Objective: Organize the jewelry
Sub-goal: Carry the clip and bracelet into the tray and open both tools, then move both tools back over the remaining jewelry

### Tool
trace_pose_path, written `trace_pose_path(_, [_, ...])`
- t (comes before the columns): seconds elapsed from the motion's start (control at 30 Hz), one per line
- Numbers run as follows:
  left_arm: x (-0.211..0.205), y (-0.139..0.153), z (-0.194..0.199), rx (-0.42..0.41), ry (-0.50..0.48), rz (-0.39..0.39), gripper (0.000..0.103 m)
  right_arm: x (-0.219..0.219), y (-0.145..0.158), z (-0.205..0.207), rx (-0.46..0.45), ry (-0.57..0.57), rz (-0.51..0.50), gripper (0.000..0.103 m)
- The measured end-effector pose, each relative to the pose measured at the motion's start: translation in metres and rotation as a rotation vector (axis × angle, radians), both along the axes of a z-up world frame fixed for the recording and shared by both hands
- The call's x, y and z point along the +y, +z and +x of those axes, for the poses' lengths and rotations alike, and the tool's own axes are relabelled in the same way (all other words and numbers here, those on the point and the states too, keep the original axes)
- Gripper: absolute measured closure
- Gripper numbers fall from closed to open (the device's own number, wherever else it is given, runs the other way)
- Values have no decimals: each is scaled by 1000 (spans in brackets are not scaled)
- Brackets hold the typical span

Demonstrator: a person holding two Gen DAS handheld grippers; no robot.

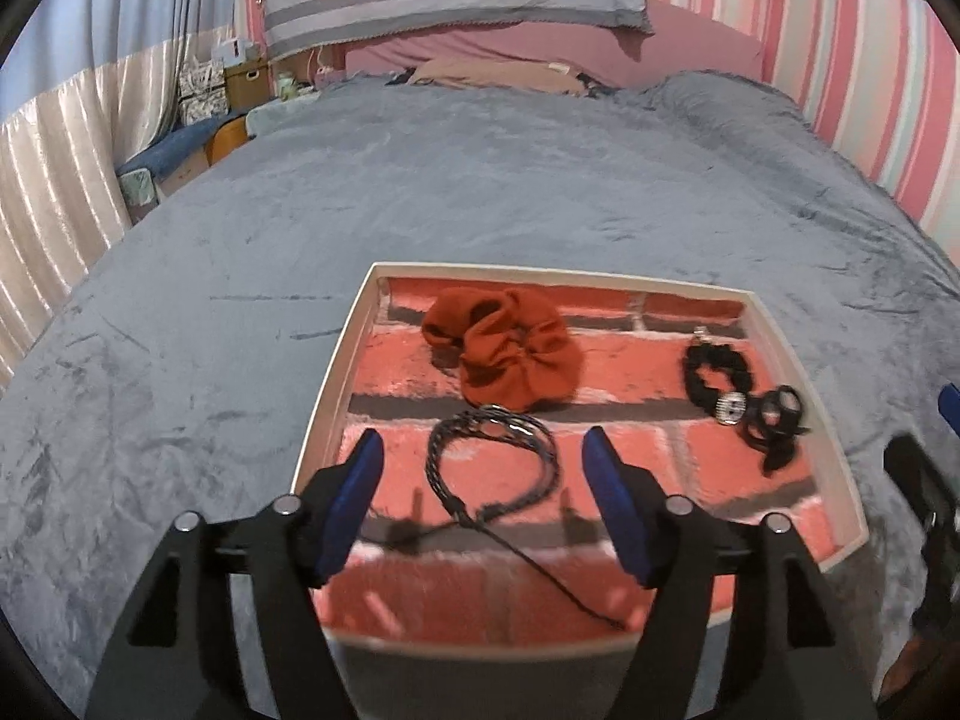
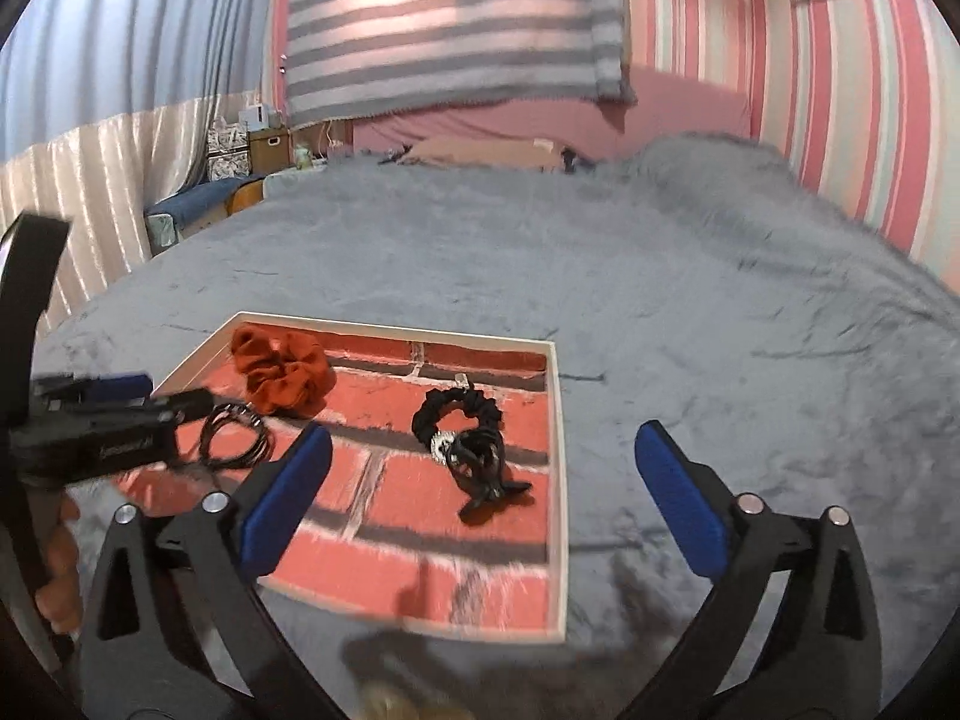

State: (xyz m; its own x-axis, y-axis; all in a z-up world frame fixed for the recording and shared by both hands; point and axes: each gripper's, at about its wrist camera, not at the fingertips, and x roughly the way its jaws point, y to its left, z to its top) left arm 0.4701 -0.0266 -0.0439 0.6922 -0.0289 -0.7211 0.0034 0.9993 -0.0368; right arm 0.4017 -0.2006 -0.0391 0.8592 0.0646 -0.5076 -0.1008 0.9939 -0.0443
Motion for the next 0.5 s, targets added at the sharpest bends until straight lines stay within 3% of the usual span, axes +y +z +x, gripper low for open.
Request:
trace_pose_path(0.13, [1, 21, -43, -41, -39, -29, 33, 5, 7, -44, -23, -9, -54, 4])
trace_pose_path(0.3, [21, 29, -104, -75, -50, 11, 33, 10, -4, -93, -16, -33, -93, 4])
trace_pose_path(0.5, [63, 20, -156, -50, -21, -21, 33, 6, -24, -138, 53, -54, -17, 4])
